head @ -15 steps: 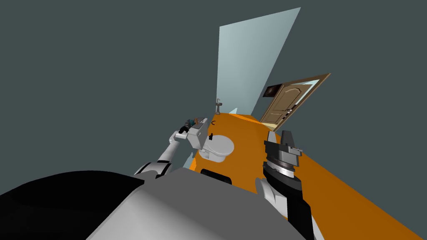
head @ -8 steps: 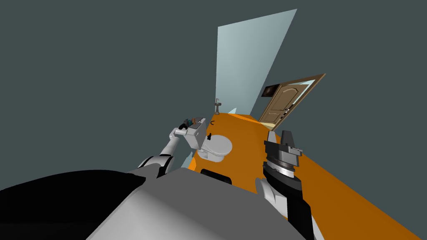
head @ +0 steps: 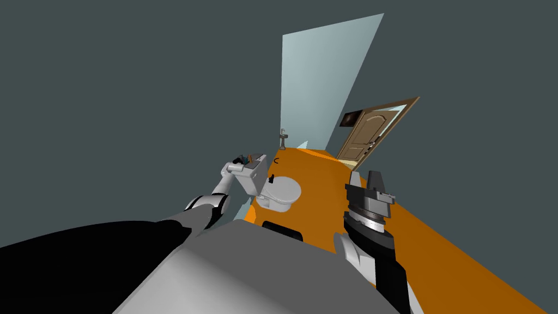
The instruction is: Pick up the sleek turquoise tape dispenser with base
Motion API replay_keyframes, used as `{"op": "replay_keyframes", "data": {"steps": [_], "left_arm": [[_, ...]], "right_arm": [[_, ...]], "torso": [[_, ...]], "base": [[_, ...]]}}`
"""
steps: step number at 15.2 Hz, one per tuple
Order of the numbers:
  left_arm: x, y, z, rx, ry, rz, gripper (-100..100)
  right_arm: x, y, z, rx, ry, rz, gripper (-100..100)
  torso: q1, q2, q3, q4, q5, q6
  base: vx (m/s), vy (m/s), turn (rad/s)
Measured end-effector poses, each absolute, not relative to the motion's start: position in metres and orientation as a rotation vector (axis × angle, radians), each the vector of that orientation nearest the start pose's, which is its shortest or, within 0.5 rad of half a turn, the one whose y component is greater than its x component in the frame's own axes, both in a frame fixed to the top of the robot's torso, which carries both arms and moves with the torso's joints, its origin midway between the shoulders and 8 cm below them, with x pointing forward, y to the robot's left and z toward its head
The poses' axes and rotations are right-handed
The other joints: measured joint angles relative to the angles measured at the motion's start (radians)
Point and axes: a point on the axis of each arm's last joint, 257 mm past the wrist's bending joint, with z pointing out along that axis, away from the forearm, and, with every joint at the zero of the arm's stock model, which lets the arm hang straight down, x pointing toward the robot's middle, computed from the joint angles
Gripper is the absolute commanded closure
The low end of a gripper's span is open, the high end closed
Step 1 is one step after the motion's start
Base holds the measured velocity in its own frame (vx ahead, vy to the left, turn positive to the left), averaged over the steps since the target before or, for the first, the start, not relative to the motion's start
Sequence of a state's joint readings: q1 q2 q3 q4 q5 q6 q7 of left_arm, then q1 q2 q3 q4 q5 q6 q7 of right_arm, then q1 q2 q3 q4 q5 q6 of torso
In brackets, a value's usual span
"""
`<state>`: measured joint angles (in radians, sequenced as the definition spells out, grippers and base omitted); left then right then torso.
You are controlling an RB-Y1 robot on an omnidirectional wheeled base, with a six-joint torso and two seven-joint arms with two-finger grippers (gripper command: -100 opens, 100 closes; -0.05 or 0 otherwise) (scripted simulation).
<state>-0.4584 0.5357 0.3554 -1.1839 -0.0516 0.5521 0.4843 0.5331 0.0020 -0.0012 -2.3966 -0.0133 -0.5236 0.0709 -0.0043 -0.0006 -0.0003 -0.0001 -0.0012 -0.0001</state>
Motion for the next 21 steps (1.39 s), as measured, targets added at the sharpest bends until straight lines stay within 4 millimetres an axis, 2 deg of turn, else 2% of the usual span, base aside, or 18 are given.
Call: {"op": "replay_keyframes", "data": {"steps": [11,21], "left_arm": [[0.583,0.627,-0.148,-1.964,0.705,-0.681,-100],[0.567,0.648,-0.145,-2.204,0.544,-0.622,-100]], "right_arm": [[0.312,-0.278,0.069,0.552,0.541,1.255,0],[0.312,-0.278,0.069,0.552,0.541,1.255,0]], "torso": [[0.001,-0.001,0.0,0.0,0.0,0.0],[0.002,-0.001,0.0,0.0,0.001,0.0]], "base": [[0.017,-0.044,-0.014],[0.023,-0.028,-0.008]]}}
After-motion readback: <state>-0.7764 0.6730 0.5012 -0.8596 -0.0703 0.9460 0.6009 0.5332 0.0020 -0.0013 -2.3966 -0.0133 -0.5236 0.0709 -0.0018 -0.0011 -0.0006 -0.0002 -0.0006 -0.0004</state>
